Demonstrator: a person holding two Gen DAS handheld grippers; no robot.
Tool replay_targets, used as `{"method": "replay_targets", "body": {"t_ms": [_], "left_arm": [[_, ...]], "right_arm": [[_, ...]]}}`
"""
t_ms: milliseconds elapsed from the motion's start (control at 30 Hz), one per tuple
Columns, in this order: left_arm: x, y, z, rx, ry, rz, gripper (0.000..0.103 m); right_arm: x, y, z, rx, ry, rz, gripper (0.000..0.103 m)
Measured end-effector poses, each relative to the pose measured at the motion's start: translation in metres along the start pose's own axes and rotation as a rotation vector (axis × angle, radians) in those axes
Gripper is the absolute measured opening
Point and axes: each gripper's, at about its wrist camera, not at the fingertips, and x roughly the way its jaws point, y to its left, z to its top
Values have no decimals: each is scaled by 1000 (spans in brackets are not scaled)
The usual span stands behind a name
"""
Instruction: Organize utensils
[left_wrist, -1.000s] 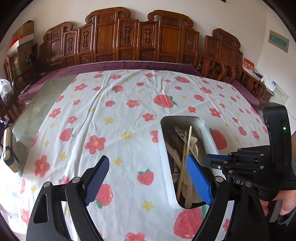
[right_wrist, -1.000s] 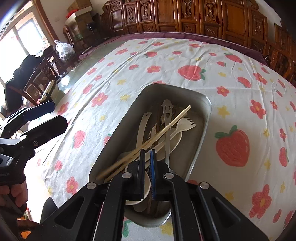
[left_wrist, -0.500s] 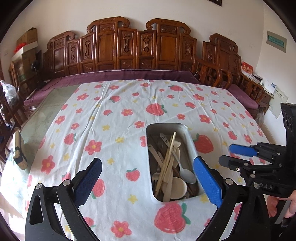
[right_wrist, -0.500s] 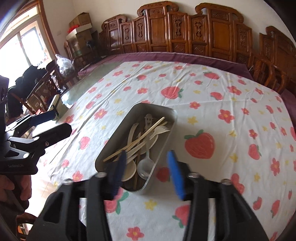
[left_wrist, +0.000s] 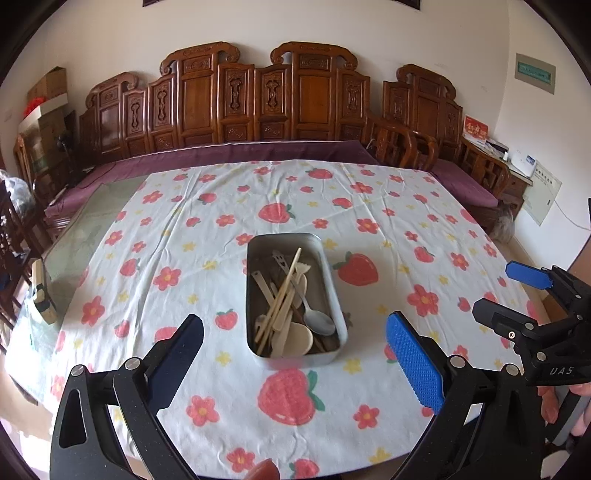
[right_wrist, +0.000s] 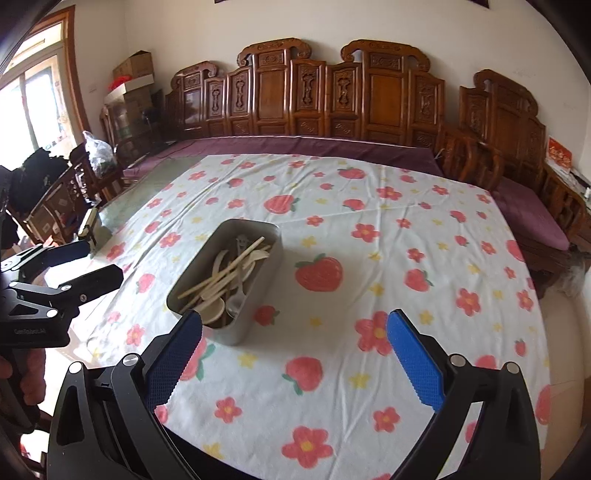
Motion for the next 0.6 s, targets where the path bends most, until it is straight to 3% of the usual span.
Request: {"method": "replay_targets", "body": {"t_ms": [267, 600], "left_arm": [[-32, -26, -17, 18, -29, -1, 95], [-93, -50, -13, 15, -133, -15, 95]], "right_arm": [[-48, -11, -27, 43, -53, -52, 101], [-116, -10, -29, 56, -179, -83, 101]]}}
